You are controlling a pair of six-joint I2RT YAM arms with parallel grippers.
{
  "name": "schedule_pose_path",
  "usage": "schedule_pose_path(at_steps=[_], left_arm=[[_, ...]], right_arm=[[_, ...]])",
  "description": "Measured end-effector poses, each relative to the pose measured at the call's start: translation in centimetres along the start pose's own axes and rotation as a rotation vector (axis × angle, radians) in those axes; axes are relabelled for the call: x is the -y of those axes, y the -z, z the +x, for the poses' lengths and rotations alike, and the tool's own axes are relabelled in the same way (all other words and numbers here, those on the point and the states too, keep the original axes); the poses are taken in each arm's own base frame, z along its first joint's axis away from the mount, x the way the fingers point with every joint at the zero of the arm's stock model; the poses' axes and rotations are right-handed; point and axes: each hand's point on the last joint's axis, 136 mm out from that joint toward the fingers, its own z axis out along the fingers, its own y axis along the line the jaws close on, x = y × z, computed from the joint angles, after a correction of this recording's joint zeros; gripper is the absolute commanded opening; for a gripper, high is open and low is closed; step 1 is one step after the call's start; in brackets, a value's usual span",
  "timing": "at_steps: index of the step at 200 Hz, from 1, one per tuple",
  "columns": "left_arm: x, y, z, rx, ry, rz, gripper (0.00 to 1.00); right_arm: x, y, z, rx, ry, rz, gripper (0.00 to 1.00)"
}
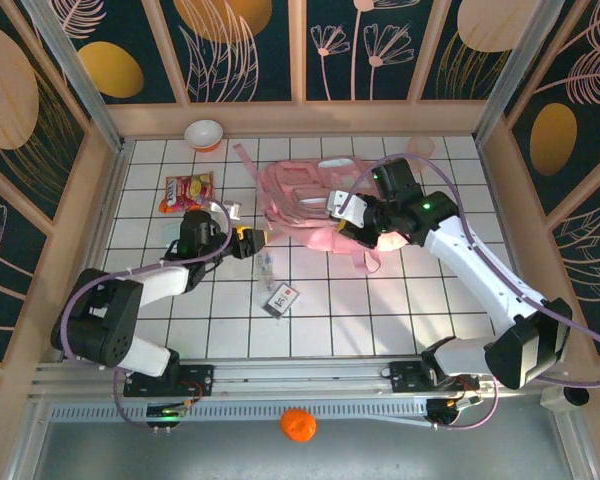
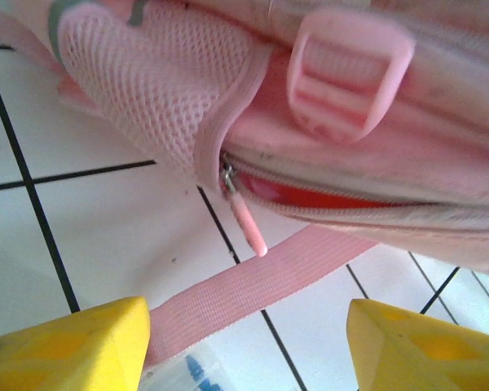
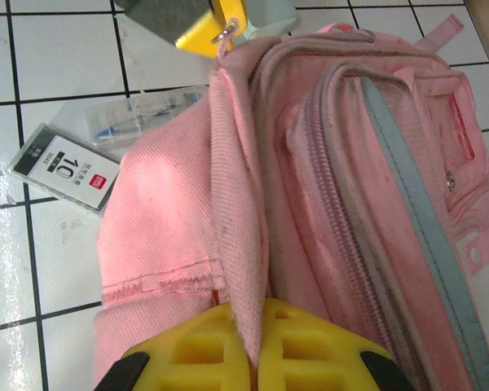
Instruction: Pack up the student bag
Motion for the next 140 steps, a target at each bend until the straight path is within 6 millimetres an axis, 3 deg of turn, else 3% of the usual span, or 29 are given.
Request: schedule_pose_path(at_steps=[63, 83, 111, 140], left_arm=[[-0.8, -3.2, 1.2, -0.022, -0.006, 0.009, 0.52], [-1.2, -4.3, 1.3, -0.026, -0.004, 0.013, 0.36], [-1.1, -4.9, 1.4, -0.026, -0.010, 0.025, 0.01], [0.0, -4.5, 1.1, -0.018, -0.041, 0.058, 0.00]], right_arm=[[0.0, 0.1, -0.2, 0.008, 0.004, -0.005, 0.00], [-0.1, 0.1, -0.2, 0.008, 0.004, -0.005, 0.00], [0.0, 0.1, -0.2, 0.007, -0.002, -0.003, 0.00], [0.3, 0.1, -0.1, 0.002, -0.027, 0.010, 0.00]])
